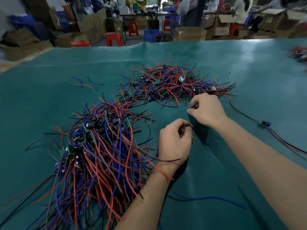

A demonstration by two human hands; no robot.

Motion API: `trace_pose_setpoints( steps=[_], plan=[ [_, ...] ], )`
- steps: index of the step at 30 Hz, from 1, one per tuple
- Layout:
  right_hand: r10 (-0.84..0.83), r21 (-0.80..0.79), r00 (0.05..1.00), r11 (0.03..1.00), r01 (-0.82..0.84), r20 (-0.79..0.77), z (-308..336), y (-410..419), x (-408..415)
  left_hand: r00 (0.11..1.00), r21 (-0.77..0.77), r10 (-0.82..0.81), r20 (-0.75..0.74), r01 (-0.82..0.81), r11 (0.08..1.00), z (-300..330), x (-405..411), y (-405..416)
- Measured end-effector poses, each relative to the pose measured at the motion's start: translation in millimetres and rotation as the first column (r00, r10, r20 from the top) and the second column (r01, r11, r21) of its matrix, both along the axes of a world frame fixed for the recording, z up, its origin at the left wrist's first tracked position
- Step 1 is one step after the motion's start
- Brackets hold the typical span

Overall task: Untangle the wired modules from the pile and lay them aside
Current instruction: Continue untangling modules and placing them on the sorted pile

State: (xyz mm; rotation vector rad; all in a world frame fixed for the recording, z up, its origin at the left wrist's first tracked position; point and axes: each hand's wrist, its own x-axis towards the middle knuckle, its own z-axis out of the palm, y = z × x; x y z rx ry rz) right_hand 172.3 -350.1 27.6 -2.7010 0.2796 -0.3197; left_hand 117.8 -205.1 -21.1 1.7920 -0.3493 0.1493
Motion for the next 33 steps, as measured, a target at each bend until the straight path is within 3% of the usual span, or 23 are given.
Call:
trace_pose_setpoints(
  steps=[3, 5, 8, 11, 16, 20, 22, 24, 27, 30, 33],
  plan=[
    [-0.055, 0.283, 0.994, 0.959, 0.027, 0.093, 1.8, -6.0, -11.8, 1.0, -0.03, 0.024, -0.018, -0.024, 0.999, 0.7, -0.1, 0.1],
    [-0.065, 0.547, 0.984, 0.836, -0.038, 0.168, 4.0, -2.2, -27.4, 0.999, -0.054, 0.023, -0.043, -0.025, 0.998, 2.2, -1.4, -0.5],
    [-0.021, 0.709, 0.968, 0.684, -0.17, 0.252, 1.7, 8.9, -51.7, 0.998, -0.055, -0.016, -0.066, 0.013, 0.998, 4.4, -2.7, -0.4],
    [0.016, 0.772, 0.957, 0.587, -0.244, 0.29, -5.1, 20.4, -68.6, 0.997, -0.078, -0.016, -0.078, 0.009, 0.997, 5.7, -3.5, 0.7],
    [0.035, 0.794, 0.946, 0.535, -0.29, 0.322, -11.6, 29.4, -78.0, 0.993, -0.202, -0.008, -0.116, -0.016, 0.979, 3.0, -0.1, 0.8],
    [-0.1, 0.829, 0.935, 0.501, -0.248, 0.34, -13.9, 23.9, -76.0, 0.989, -0.254, 0.004, -0.147, -0.042, 0.966, 1.6, 1.5, 0.1],
    [-0.15, 0.837, 0.944, 0.517, -0.18, 0.295, -17.4, 18.9, -73.1, 0.991, -0.245, 0.026, -0.129, -0.057, 0.968, 0.5, 2.6, -0.3],
    [-0.099, 0.833, 0.967, 0.533, -0.147, 0.234, -21.2, 19.0, -71.4, 0.995, -0.229, 0.021, -0.095, -0.042, 0.972, -0.6, 2.7, -0.1],
    [0.006, 0.877, 0.982, 0.448, -0.172, 0.189, -23.2, 25.0, -71.8, 0.994, -0.262, -0.062, -0.094, 0.035, 0.964, 3.1, -0.6, -0.8],
    [-0.027, 0.927, 0.982, 0.335, -0.168, 0.188, -19.1, 23.5, -72.5, 0.991, -0.21, -0.105, -0.085, 0.085, 0.974, 6.1, -2.3, -0.9],
    [-0.059, 0.919, 0.976, 0.351, -0.178, 0.211, -18.8, 19.3, -71.8, 0.989, -0.151, -0.122, -0.083, 0.108, 0.983, 2.7, -0.3, -0.5]
  ],
)
